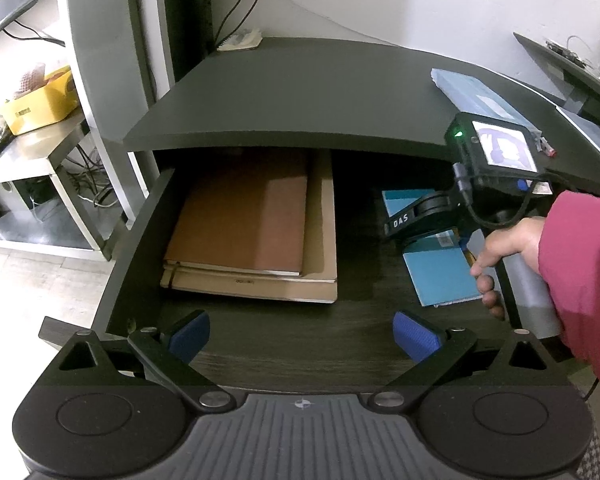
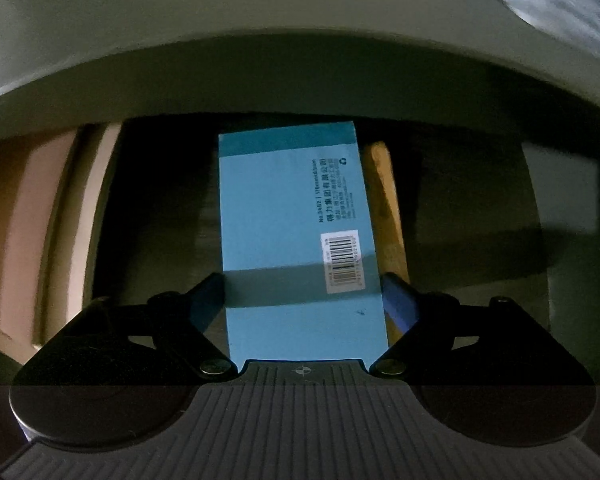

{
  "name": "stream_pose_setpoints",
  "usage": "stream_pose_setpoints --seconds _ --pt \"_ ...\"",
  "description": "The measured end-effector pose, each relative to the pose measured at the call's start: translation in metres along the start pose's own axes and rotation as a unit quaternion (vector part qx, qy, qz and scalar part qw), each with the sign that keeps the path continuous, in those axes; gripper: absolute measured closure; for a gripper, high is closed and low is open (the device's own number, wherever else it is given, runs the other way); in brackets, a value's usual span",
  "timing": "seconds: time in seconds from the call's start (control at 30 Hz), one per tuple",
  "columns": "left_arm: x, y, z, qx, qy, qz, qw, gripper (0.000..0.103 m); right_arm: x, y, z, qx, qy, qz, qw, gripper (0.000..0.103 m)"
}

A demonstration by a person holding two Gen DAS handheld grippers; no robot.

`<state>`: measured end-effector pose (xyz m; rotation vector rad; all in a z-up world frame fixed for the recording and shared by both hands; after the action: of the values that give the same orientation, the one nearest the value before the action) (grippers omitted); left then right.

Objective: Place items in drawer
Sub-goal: 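Lay the blue booklet down in the drawer and open the right tool, then push the drawer shut with the left tool while the right tool withdraws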

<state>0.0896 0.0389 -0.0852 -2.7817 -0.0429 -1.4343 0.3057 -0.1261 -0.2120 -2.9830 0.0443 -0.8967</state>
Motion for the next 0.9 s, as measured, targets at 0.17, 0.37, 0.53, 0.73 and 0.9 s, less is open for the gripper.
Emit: stream_pose_setpoints --seconds 0.17,0.37,0.53,0.73,0.9 --pt "0.000 -0.002 -0.004 0.006 0.003 -0.001 1.0000 0.004 0.004 0.008 -0.004 -0.002 -0.015 0.030 0.999 0.014" --pt "0.002 0.000 -0.017 0.007 0.012 0.010 0.9999 0.004 0.008 0.014 -0.045 0.037 -0.011 0.013 0.999 0.007" --pt "-0.003 0.006 -0.028 0.006 0.012 0.026 0.9996 0.004 -0.014 0.033 -0.141 0.069 0.056 0.034 0.995 0.008" --pt "-0.018 0.006 -0.040 0.020 -0.008 0.044 0.9988 0.003 -0.059 0.054 -0.233 0.110 0.104 0.047 0.987 0.004" --pt "-0.036 0.003 -0.028 0.047 -0.048 0.043 0.9968 0.003 -0.108 0.066 -0.251 0.120 0.089 0.057 0.987 0.004"
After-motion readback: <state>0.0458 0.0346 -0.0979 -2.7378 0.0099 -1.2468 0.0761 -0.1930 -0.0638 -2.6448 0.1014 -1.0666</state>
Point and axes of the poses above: each gripper's, at about its wrist camera, not at the fingertips, and z roughly the way its jaws point, y to its right, x to its top, the point moved 5 cm from there along z, roughly the way its jaws point, and after that the axes turned 14 degrees about y, right-handed, at the moved point
